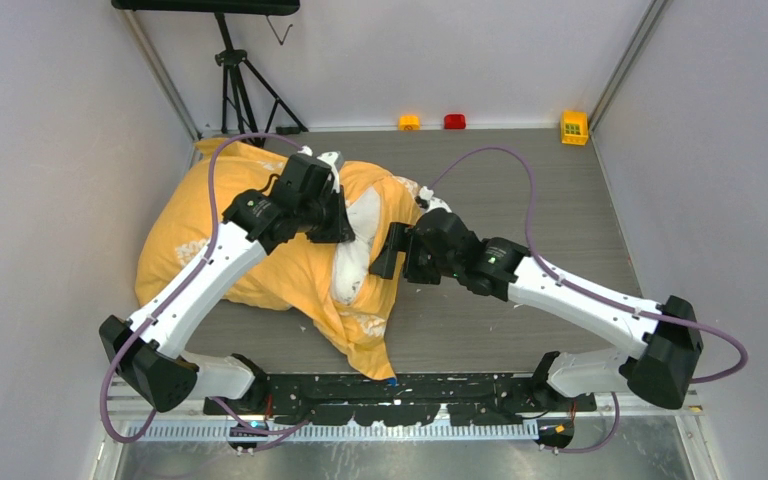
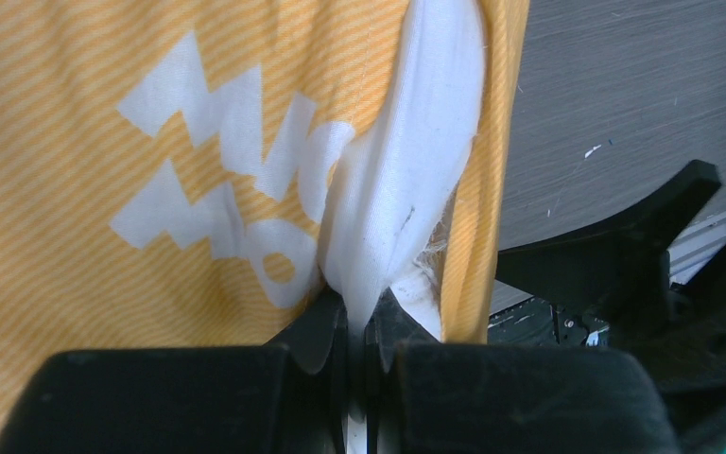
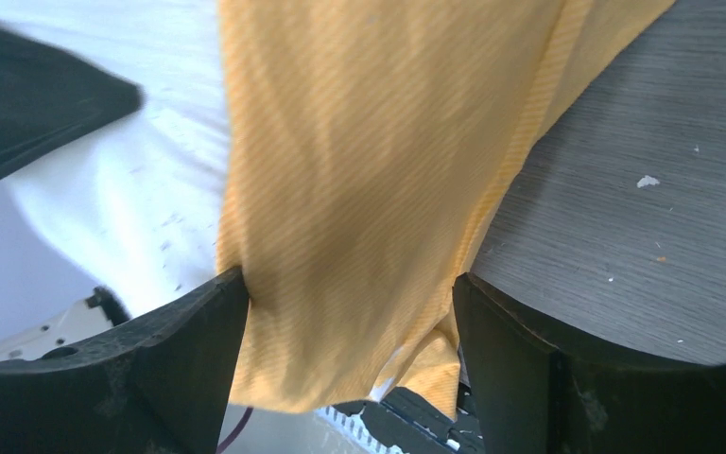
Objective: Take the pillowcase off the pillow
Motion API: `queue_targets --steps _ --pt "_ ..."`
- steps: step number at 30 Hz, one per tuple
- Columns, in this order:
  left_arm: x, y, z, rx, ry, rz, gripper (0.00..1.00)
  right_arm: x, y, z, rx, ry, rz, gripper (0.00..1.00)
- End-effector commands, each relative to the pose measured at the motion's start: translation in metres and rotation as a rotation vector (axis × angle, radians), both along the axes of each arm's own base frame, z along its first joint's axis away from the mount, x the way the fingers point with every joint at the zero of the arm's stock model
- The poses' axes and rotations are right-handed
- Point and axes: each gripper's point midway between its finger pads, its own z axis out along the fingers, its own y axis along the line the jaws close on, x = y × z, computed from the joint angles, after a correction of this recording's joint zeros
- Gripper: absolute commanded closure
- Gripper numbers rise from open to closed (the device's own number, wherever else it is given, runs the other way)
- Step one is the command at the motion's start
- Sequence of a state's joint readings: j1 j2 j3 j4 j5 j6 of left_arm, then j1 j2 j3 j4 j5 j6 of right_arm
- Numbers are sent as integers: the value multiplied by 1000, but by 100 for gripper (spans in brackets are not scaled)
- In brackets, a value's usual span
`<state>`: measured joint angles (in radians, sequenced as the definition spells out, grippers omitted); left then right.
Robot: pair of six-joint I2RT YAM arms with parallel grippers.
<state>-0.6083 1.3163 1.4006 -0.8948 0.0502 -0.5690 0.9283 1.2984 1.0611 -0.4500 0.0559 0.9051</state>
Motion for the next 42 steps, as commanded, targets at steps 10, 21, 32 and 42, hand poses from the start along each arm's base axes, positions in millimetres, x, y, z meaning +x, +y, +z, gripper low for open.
queue_targets --steps 10,21,32,42 --pt "30 -2 66 -63 -224 38 100 -3 -18 -33 -47 19 -52 71" --pt "41 10 100 -47 -326 87 100 -18 -46 -100 -160 76 -63 99" --pt "37 -1 79 -141 -263 95 100 -32 -22 -166 -136 221 7 100" --pt "28 -13 123 -374 -220 12 100 10 -57 -196 -295 148 -117 100"
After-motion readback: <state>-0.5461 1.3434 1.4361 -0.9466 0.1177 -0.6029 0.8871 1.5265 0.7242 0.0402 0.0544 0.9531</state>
